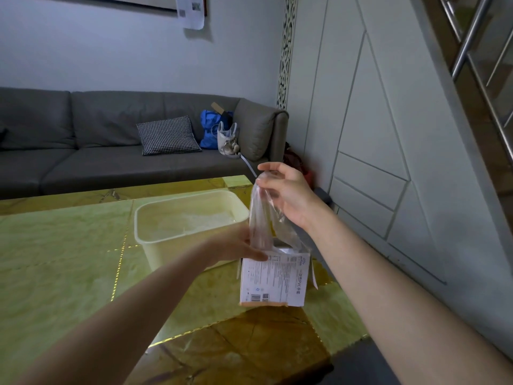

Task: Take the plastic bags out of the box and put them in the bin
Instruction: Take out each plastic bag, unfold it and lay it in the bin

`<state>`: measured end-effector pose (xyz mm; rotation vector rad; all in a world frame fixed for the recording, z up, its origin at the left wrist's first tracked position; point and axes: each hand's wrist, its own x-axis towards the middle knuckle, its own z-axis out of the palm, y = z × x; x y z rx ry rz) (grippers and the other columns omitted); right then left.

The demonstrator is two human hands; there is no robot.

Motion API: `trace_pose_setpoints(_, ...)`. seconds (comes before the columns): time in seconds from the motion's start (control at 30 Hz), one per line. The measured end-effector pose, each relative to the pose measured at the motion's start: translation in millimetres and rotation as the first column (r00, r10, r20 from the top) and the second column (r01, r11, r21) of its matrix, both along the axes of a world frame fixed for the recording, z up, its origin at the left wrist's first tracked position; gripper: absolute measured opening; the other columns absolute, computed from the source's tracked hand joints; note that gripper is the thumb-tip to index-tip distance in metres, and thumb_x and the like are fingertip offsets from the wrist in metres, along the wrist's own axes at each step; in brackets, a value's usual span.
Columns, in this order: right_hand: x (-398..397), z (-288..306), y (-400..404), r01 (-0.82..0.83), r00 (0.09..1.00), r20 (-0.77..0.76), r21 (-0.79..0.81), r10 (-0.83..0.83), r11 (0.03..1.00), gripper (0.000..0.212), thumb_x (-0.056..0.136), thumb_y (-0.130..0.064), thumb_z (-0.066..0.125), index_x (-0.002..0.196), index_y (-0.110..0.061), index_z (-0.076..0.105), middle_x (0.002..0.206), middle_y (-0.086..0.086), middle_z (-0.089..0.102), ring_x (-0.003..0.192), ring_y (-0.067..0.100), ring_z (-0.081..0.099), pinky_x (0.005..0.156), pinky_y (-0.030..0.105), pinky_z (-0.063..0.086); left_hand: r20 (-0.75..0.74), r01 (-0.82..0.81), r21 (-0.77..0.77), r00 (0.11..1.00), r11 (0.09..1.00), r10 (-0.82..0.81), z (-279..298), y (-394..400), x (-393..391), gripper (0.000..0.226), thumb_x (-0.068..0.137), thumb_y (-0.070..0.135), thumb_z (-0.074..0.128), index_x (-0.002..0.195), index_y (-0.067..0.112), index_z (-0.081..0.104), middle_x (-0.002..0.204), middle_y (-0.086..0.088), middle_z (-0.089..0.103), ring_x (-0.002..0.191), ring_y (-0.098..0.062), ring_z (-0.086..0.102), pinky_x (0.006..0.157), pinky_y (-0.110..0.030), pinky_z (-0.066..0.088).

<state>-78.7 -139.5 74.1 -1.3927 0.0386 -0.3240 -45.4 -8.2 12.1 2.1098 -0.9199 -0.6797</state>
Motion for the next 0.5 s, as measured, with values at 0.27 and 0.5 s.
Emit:
trace_pose_setpoints(0.27,1.3,27.6,-0.2,-0.069,0.99,0.134,0.261,0.035,0.963,0.023,0.086,0.013,0.054,0.094,-0.008,0.058,0.08,0.006,0.059,0.057,0.01,0.063,0.058,0.023,0.054,-0.168,0.035,-0.213,0.983,0.976,-0.072,18.5,18.7,5.5,0.041,0.082,0.031,0.06,0.113,0.003,0.06,0.113,-0.018,0.062,0.106,-0.032,0.059,0.094,-0.04,0.049)
trace_pose_setpoints(0.5,16.2,16.3,-12.4,0.166,0.984,0.017,0.253,-0.176,0.953,0.019,0.087,0.008,0.057,0.093,-0.01,0.057,0.086,0.01,0.061,0.066,0.015,0.061,0.067,0.028,0.057,-0.38,-0.395,-0.5,0.9,0.771,0.215,39.9,50.1,31.5,0.026,0.08,0.03,0.06,0.096,0.01,0.061,0.083,-0.003,0.058,0.07,-0.012,0.055,0.067,-0.023,0.047)
